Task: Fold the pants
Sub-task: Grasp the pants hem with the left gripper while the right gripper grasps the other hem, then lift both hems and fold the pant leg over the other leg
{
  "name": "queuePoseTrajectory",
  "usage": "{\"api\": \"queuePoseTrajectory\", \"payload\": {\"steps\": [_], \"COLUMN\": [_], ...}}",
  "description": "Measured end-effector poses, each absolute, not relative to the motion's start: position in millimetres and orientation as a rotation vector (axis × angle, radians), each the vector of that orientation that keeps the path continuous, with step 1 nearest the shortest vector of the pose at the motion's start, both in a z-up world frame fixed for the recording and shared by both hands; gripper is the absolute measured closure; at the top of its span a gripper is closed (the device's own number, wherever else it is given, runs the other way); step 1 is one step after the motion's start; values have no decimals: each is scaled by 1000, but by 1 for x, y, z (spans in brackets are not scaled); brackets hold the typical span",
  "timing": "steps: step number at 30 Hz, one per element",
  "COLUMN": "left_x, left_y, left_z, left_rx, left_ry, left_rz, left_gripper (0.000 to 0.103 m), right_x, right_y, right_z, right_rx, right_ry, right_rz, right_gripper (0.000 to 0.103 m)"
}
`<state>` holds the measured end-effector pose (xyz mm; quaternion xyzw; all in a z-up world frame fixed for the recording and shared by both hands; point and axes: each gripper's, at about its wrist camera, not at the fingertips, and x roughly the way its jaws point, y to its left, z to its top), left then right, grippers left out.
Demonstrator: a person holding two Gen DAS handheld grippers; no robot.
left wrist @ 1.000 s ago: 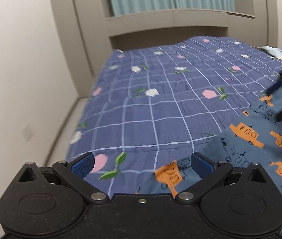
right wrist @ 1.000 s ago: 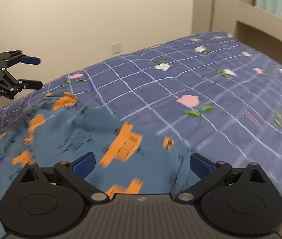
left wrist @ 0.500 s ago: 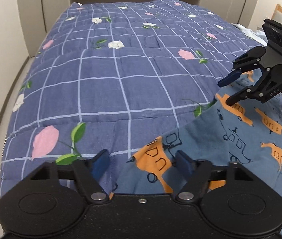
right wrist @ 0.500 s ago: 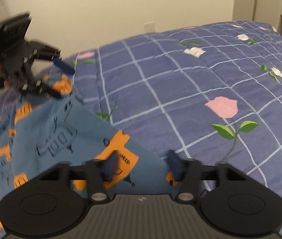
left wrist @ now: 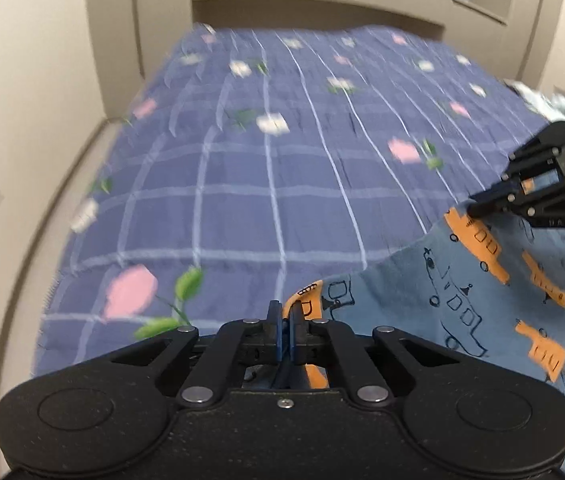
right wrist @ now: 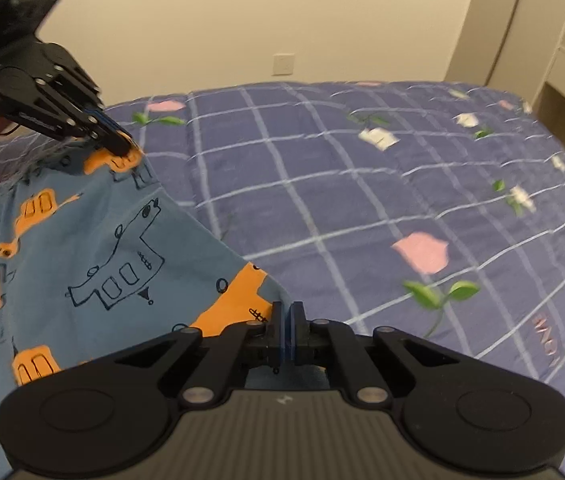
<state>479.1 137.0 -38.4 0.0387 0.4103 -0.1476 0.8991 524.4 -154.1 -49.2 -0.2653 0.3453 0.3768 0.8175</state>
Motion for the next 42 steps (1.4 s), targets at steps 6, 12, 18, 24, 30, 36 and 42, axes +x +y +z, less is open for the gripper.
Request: {"api": "queuePoseTrajectory", "payload": {"steps": [6, 12, 18, 24, 30, 36, 42], "left_x": [495, 497, 459, 379, 280, 209, 190], "left_y": [143, 142, 143, 134, 124, 106, 103], "left_z": [-44, -55, -20, 18, 23, -15, -49], "left_rx": [54, 41, 60, 102, 165, 324, 378], "left_ry": [849, 861, 711, 546, 518, 586, 626], "left_rz": [-248, -234, -262, -355, -486, -571, -550], "left_gripper": [101, 101, 101, 101, 101, 101, 101], "right_x": [553, 551, 506, 409, 290, 202, 161], "right_y": [-157, -154, -175, -197, -217, -219, -206], "right_z": [-53, -66, -27, 18, 34, 3, -50], "right_rx": [-472, -461, -394, -397, -353, -351, -383], "right_ry": [721, 721, 599, 482, 459, 526, 606], "right_rz": [708, 690, 684, 667, 662, 638, 600], "right_gripper": [101, 101, 101, 101, 101, 101, 101]}}
